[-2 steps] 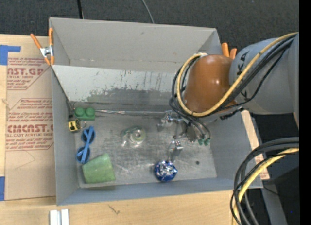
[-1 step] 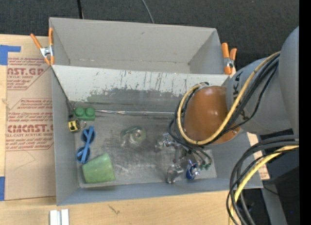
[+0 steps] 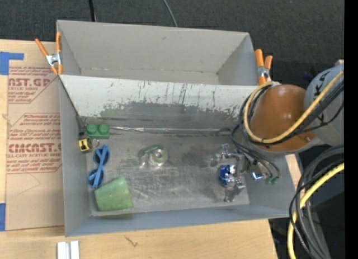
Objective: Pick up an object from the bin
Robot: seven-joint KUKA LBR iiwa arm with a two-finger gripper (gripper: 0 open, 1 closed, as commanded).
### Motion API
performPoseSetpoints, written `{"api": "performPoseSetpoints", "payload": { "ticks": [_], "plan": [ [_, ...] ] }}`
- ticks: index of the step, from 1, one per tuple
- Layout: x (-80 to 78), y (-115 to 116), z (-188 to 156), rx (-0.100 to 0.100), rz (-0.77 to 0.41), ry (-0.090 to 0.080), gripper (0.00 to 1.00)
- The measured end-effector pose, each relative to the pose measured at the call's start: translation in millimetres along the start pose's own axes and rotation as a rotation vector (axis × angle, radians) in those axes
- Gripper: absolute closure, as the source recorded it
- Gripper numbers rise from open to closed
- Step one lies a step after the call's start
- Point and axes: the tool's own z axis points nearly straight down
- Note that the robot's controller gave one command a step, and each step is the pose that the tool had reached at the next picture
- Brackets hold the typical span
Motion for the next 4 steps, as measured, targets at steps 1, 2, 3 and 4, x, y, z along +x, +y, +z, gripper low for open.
{"api": "performPoseSetpoints", "payload": {
  "ticks": [1, 2, 3, 4],
  "plan": [
    [-15.6, -43.4, 6.2, -0.004, -0.183, 0.001, 0.0],
    [-15.8, -42.3, 5.4, -0.006, -0.183, 0.002, 1.0],
    [-18.6, -55.2, -121.0, -0.003, -0.751, -0.004, 1.0],
    [-18.0, -54.6, -119.7, -0.007, -0.752, -0.002, 0.0]
  ]
}}
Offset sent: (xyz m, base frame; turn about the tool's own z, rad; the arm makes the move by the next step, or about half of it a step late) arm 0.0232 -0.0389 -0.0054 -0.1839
